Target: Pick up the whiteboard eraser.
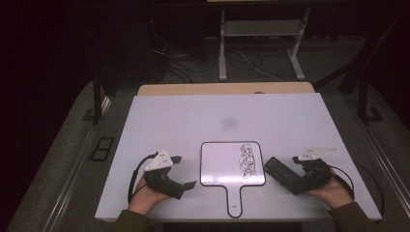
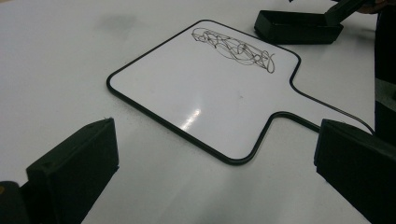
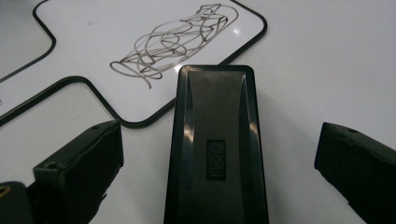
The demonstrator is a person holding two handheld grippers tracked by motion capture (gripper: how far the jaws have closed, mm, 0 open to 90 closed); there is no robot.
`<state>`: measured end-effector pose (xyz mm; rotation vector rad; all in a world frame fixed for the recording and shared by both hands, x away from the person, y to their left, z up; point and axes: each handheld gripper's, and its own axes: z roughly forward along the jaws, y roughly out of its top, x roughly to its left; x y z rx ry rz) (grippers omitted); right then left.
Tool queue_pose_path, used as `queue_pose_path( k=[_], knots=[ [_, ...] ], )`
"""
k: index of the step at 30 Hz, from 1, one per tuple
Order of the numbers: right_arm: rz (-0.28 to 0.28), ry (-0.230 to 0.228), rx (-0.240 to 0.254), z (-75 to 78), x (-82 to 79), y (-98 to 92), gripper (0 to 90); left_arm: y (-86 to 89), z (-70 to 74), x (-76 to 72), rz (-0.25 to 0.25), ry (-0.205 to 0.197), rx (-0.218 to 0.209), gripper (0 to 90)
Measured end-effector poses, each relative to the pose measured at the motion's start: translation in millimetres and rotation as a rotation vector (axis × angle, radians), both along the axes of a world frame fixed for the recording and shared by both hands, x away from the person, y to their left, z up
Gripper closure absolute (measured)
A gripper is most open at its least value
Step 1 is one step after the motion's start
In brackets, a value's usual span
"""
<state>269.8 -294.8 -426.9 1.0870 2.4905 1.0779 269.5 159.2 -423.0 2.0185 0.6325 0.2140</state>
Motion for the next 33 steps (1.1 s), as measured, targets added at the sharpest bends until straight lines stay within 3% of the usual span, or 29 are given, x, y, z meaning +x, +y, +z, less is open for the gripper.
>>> queue_pose_path(
  k=[13, 16, 33],
  knots=[
    [0.001, 0.029, -0.064, -7.2, 1.1, 3.7, 5.1, -1.0, -1.1, 0.2, -0.001, -0.001, 0.009, 0.0],
    [0.002, 0.031, -0.072, -7.2, 1.2, 3.2, 13.3, -0.9, -1.1, 0.3, -0.002, 0.0, 0.014, 0.0],
    [0.024, 0.039, -0.143, -8.8, 2.5, 12.8, 26.3, -1.0, -1.1, 0.2, -0.002, -0.001, 0.015, 0.0]
  ],
)
